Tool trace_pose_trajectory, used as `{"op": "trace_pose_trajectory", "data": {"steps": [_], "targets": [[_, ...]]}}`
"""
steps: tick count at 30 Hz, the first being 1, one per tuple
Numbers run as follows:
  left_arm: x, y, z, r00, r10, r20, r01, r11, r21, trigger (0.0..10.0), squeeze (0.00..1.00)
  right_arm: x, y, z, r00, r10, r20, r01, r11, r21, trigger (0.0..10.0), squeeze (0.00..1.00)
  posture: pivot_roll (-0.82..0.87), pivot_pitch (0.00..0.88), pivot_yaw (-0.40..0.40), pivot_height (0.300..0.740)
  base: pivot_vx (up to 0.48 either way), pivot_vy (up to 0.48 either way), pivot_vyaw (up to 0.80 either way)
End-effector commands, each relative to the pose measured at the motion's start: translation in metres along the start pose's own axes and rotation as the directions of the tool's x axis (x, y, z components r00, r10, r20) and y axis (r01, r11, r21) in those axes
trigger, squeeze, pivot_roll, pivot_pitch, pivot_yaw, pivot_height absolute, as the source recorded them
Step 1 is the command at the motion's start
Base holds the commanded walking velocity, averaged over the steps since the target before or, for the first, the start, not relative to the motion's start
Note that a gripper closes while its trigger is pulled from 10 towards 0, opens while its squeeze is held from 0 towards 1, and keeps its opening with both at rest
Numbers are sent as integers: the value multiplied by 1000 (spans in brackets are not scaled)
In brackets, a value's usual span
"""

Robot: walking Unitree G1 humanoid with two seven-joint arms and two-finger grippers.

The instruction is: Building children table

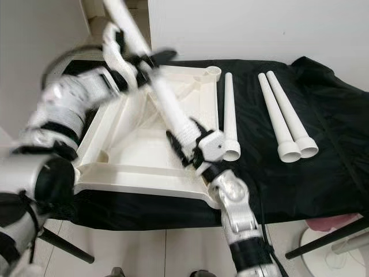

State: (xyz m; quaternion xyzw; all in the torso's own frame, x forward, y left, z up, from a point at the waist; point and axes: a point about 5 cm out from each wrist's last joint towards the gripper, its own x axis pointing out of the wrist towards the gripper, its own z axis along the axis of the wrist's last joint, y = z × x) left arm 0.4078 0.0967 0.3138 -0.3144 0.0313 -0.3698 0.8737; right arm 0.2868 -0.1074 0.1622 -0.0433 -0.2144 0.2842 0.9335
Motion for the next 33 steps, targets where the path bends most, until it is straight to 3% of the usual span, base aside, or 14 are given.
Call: {"op": "trace_pose_trajectory", "data": {"steps": [1,4,5,6,8,16,17,25,26,28,29,30,31,33], "targets": [[1,1,-4,1000,-21,-11,21,1000,0,10000,0,2,2,4,1000,16,20,-16,1000,-14,10000,0,-18,0,14,740,0,0,0],[-1,5,6,999,31,20,-31,999,-18,10000,0,2,4,4,1000,22,20,-22,1000,2,10000,0,-21,0,14,740,0,0,0],[-2,6,9,999,44,28,-44,999,-26,8549,0,3,4,4,1000,21,21,-21,1000,5,10000,0,-19,0,15,740,0,0,0],[-2,6,9,999,44,28,-44,999,-26,8549,0,3,4,4,1000,21,21,-21,1000,5,10000,0,-19,0,15,740,0,0,0],[-1,8,6,997,77,9,-76,997,-27,0,0,5,3,4,1000,13,20,-13,1000,2,10000,0,-19,0,15,740,0,0,0],[1,13,1,995,95,-6,-96,994,-44,0,0,7,2,6,1000,13,21,-14,999,36,10000,0,-20,0,5,740,0,0,0],[0,12,2,996,85,0,-85,995,-45,0,0,8,1,6,1000,8,26,-9,998,55,10000,1000,-19,0,4,740,0,0,0],[1,7,15,995,89,32,-88,996,-33,0,0,8,-5,8,999,-30,37,26,994,106,10000,1000,-18,0,-1,740,0,0,0],[1,6,19,995,92,44,-92,996,-16,10000,0,9,-7,7,998,-50,25,46,993,111,10000,1000,-20,0,-1,740,0,0,0],[2,4,23,994,96,58,-97,995,6,10000,0,9,-9,7,998,-59,10,58,993,107,10000,1000,-20,0,-3,740,0,0,0],[3,0,29,992,94,84,-98,995,34,10000,0,10,-11,7,997,-73,-4,73,990,120,10000,420,-21,0,-5,740,0,0,0],[3,0,29,992,94,84,-98,995,34,10000,0,10,-11,7,997,-73,-4,73,990,120,10000,420,-21,0,-5,740,0,0,0],[6,-7,34,992,76,102,-86,991,99,10000,0,15,-15,9,995,-91,-34,94,987,130,10000,0,-21,0,-10,740,0,0,0],[9,-13,37,991,62,120,-83,981,173,10000,0,19,-17,10,993,-97,-66,105,986,127,10000,0,-24,0,-10,740,0,0,0]]}}
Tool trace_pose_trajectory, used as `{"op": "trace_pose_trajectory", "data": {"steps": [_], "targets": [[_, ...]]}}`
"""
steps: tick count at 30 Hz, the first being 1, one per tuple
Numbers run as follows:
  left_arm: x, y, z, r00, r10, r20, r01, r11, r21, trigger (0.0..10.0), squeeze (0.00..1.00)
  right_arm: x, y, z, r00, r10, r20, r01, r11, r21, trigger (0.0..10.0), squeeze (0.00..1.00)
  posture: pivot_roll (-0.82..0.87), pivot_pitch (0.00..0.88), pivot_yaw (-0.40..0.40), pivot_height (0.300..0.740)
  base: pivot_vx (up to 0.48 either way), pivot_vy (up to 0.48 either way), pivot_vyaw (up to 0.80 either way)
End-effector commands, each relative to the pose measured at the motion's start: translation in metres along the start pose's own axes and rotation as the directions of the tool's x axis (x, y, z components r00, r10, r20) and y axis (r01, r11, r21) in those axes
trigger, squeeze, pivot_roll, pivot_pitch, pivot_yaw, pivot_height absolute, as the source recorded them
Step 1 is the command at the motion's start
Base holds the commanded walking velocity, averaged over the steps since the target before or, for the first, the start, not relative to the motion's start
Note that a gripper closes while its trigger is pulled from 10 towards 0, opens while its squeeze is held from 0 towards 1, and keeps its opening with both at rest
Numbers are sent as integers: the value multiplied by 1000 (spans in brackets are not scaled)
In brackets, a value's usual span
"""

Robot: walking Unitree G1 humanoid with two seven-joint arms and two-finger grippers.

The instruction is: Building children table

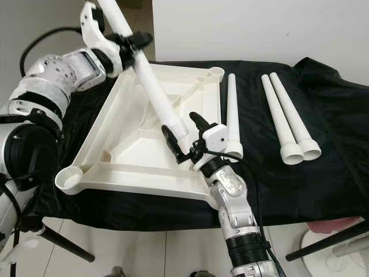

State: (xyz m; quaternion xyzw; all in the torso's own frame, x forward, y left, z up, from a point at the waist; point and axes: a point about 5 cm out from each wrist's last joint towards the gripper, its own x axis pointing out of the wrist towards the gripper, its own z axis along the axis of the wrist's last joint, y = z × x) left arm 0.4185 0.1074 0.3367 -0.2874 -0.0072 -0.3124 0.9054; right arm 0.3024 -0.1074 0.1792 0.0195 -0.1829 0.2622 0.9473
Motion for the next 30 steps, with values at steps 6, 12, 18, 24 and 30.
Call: {"op": "trace_pose_trajectory", "data": {"steps": [6,12,18,24,30], "targets": [[13,-36,11,991,-106,83,81,962,261,10000,0,19,-8,11,996,-42,-84,37,997,-62,10000,0,-25,0,-20,740,0,0,0],[17,-45,1,986,-128,105,91,950,298,10000,0,29,-11,14,993,-58,-103,49,994,-93,10000,0,-23,0,-25,740,0,0,0],[24,-59,-30,983,-157,94,108,913,394,10000,0,44,-10,12,985,-40,-169,19,992,-123,10000,0,-11,0,-37,740,0,0,0],[24,-75,-50,976,-200,87,140,881,452,10000,0,56,-17,7,965,-110,-238,71,984,-164,10000,0,-4,0,-42,740,0,0,0],[24,-85,-62,972,-221,77,161,869,468,10000,0,66,-21,6,955,-133,-263,86,979,-182,10000,0,1,0,-43,740,0,0,0]]}}
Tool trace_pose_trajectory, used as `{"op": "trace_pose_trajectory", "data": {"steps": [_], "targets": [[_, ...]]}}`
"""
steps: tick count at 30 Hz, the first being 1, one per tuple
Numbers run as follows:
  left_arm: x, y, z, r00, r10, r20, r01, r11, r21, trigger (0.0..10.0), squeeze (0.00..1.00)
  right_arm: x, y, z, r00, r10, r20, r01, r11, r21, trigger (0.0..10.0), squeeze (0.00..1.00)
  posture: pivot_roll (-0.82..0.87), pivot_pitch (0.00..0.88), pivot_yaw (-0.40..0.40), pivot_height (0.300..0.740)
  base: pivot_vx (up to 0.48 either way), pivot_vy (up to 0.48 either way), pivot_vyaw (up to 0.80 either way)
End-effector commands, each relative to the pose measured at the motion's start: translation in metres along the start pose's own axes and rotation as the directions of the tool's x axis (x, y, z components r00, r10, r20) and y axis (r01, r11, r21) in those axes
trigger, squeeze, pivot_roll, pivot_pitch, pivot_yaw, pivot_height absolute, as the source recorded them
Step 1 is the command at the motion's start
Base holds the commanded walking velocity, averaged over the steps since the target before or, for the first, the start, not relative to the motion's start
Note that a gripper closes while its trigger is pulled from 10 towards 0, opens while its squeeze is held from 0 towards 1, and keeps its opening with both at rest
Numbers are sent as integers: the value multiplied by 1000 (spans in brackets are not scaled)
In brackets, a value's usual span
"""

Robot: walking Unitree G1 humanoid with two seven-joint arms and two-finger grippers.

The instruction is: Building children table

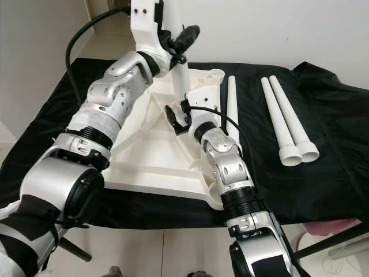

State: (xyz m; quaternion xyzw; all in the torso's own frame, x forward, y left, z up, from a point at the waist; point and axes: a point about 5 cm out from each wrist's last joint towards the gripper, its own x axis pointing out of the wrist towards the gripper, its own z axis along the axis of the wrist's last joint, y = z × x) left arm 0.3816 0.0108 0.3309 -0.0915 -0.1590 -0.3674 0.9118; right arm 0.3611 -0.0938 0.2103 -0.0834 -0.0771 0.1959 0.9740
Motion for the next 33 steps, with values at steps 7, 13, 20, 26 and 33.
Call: {"op": "trace_pose_trajectory", "data": {"steps": [7,13,20,26,33], "targets": [[1,-14,-1,999,-29,16,29,1000,10,10000,0,10,-3,3,1000,-12,-23,11,999,-41,10000,0,5,0,-46,740,0,0,0],[1,-20,-1,999,-36,19,36,999,5,10000,0,12,-2,3,1000,-5,-28,4,999,-47,10000,0,10,0,-48,740,0,0,0],[3,-28,-1,998,-59,17,58,998,16,10000,0,12,-1,-1,999,2,-38,-4,999,-39,0,0,14,0,-46,740,0,0,0],[4,-33,1,997,-81,9,81,996,26,10000,0,10,-1,-3,999,4,-43,-5,1000,-23,0,0,10,0,-41,740,0,0,0],[2,-40,2,988,-151,24,151,988,-6,10000,1000,7,-4,-4,998,-48,-45,49,998,24,10000,0,-1,0,-28,740,0,0,0]]}}
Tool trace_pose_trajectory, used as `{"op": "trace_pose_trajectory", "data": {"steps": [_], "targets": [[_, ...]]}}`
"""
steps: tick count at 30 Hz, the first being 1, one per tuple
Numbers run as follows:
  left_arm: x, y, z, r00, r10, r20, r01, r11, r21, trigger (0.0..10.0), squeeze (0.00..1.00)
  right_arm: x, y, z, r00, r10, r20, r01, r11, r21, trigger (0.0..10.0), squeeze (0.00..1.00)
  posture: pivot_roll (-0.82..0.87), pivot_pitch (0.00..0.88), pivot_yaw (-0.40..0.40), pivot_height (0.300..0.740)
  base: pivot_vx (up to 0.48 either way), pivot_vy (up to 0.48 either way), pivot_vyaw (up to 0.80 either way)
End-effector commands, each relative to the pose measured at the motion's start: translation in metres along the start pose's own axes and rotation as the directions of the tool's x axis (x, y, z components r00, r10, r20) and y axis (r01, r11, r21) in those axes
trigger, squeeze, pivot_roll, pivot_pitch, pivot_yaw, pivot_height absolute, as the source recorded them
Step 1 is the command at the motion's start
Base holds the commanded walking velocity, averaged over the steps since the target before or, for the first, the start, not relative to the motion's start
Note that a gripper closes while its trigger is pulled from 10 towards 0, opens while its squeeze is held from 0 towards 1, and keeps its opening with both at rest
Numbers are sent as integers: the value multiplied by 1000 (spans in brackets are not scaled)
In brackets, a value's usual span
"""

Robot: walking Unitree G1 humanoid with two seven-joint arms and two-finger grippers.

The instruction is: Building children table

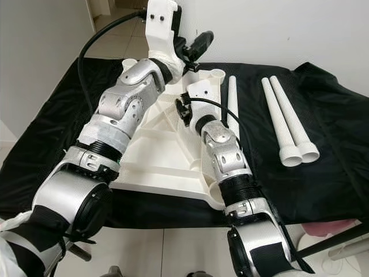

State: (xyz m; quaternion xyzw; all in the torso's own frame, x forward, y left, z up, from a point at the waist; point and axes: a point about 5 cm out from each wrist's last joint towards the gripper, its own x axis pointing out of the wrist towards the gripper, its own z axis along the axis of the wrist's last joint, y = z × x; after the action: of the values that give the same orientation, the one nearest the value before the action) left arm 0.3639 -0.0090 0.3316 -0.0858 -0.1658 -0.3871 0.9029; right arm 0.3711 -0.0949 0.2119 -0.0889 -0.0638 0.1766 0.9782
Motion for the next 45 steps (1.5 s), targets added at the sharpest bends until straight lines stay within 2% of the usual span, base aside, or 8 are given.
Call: {"op": "trace_pose_trajectory", "data": {"steps": [1,5,8,9,18,29,32,45], "targets": [[1,-14,3,994,-106,18,106,994,-14,10000,1000,-2,1,-3,1000,-12,-13,12,999,33,10000,0,-1,0,-28,740,0,0,0],[-7,-27,4,969,-242,38,241,970,34,10000,1000,-7,-7,-7,995,-100,-18,102,987,127,10000,0,0,0,-22,740,0,0,0],[-9,-29,3,966,-256,35,254,966,39,10000,1000,-8,-8,-8,993,-117,-19,118,984,131,10000,0,1,0,-23,740,0,0,0],[-11,-29,3,963,-267,37,266,963,43,10000,0,-9,-12,-9,990,-137,-22,138,980,146,10000,0,3,0,-24,740,0,0,0],[-28,-13,6,975,-206,79,206,979,9,10000,0,-18,-37,-10,957,-289,-2,282,932,227,10000,0,8,0,-16,740,0,0,0],[-60,8,-17,993,-118,30,117,993,13,10000,0,-40,-37,-16,949,-313,27,289,902,321,10000,0,9,0,-24,740,0,0,0],[-82,11,-37,994,-112,-15,113,991,68,10000,0,-54,-35,-14,948,-309,70,253,871,421,10000,0,9,0,-24,740,0,0,0],[-131,10,-84,946,-209,-247,247,959,136,10000,0,-65,-48,-7,927,-345,145,269,884,383,10000,0,9,0,-39,740,0,0,0]]}}
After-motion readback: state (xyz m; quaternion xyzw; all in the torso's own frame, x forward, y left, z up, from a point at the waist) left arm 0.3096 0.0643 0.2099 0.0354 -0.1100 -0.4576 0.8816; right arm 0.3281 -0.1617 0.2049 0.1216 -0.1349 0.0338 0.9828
